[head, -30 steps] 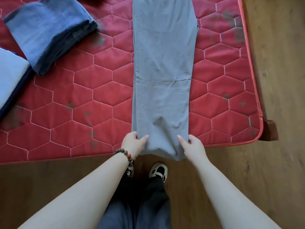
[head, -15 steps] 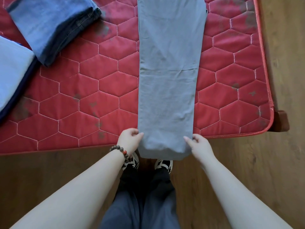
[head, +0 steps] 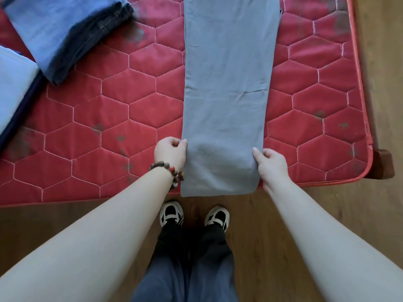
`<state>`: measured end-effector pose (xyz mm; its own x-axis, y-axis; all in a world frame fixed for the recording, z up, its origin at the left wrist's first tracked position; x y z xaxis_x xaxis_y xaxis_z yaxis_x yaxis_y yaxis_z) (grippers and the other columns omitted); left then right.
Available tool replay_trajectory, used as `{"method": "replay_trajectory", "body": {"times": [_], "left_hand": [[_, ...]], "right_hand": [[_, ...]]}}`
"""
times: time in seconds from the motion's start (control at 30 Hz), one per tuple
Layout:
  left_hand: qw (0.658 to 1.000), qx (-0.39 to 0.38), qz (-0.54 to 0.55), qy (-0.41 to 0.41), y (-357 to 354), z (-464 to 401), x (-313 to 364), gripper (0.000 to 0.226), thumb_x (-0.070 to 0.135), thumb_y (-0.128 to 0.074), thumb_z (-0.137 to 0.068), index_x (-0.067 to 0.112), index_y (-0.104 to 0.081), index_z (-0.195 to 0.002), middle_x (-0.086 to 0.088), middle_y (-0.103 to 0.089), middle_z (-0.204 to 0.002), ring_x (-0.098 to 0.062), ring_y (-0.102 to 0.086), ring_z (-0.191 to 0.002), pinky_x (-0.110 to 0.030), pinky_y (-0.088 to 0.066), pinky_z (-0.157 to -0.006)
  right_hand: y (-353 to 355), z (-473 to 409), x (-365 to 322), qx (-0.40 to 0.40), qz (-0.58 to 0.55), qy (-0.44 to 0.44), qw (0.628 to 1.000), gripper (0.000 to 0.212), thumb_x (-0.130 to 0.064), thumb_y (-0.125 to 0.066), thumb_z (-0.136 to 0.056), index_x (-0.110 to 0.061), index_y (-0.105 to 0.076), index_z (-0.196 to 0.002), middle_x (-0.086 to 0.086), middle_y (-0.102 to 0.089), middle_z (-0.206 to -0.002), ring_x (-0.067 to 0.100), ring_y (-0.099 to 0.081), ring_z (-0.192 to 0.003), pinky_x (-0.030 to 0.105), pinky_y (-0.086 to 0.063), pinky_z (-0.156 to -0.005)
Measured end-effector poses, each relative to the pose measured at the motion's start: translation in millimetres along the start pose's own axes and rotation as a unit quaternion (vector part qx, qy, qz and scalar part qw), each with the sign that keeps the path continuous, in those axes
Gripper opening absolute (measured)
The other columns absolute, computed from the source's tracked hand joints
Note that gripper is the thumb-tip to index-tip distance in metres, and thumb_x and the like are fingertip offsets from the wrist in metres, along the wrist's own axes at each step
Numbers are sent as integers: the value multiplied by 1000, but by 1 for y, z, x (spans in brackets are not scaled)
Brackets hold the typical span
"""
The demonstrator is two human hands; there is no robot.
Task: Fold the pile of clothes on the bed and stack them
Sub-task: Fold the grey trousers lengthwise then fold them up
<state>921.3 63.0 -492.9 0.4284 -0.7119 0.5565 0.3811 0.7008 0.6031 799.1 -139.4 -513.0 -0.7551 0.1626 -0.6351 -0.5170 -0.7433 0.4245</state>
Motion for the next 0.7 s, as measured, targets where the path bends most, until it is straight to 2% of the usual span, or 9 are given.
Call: {"method": "replay_trajectory", "body": {"times": [0.07,0.17,0.27,0.4,0.43,0.5,0.53,0.6,0.7], "left_hand": [[999,-7,-45,-12,4,8,-16,19,31,-58,-91,17,-69,-86,7,-64,-76,-15,-61,-72,-24,-44,-69],[996,-46,-73,-32,7,20,-41,17,32,-63,-90,16,-71,-92,7,-66,-84,-12,-62,-82,-22,-41,-74],[991,-86,-98,-36,5,39,-59,21,34,-68,-87,16,-68,-96,6,-64,-87,-11,-60,-84,-22,-42,-77],[981,-115,-157,20,1,51,-66,15,30,-63,-89,17,-64,-82,1,-66,-82,-20,-64,-86,-24,-44,-74],[972,-129,-190,48,2,51,-65,15,30,-60,-90,18,-65,-81,-1,-68,-83,-22,-66,-86,-26,-48,-74],[954,-121,-264,77,5,56,-60,18,28,-53,-91,17,-67,-86,-5,-71,-89,-24,-67,-84,-31,-54,-78],[955,-89,-275,58,6,59,-56,17,26,-51,-91,18,-65,-88,-5,-69,-93,-24,-65,-85,-33,-54,-78],[967,-16,-250,-38,5,61,-47,11,21,-51,-90,15,-60,-94,-6,-60,-102,-26,-57,-95,-37,-49,-81],[949,16,-235,-211,-14,50,-25,24,15,-54,-89,8,-59,-112,-11,-54,-121,-29,-49,-114,-41,-42,-94]], "right_hand": [[6,14,14,2,91,14,996,26,-28,-64,-90,-9,-63,-73,0,-59,-67,16,-49,-63,31,-37,-58],[14,36,32,-22,154,24,988,17,-28,-64,-91,-14,-68,-82,-3,-65,-76,14,-55,-69,29,-38,-61],[17,52,49,-16,197,10,980,20,-31,-62,-91,-14,-70,-84,-2,-67,-81,19,-58,-78,29,-38,-68],[16,60,62,-19,249,-26,968,35,-32,-60,-92,-7,-61,-68,5,-55,-63,26,-52,-69,33,-34,-60],[17,60,63,-18,265,-43,963,32,-32,-60,-92,-9,-62,-70,6,-57,-67,28,-55,-73,33,-36,-62],[17,64,59,19,293,-73,953,20,-31,-60,-92,-11,-66,-90,9,-63,-94,30,-57,-95,33,-42,-74],[17,66,55,58,307,-52,948,19,-28,-60,-91,-12,-64,-100,11,-59,-108,31,-53,-105,36,-42,-82],[13,67,43,121,331,81,932,23,-19,-60,-89,-10,-60,-110,12,-51,-121,31,-44,-114,41,-39,-93],[-8,55,25,89,334,294,891,28,-8,-56,-87,-3,-62,-114,16,-53,-128,34,-47,-120,45,-39,-101]]}}
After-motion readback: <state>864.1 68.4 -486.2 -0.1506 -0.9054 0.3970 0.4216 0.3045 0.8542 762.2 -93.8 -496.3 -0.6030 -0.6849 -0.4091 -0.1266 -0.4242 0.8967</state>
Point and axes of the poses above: each hand's wrist, its own z-axis away from the middle knuckle, its own y-axis out of the back of the hand, x = y × z, the point moved 1 cm from there along -z, towards the middle knuckle
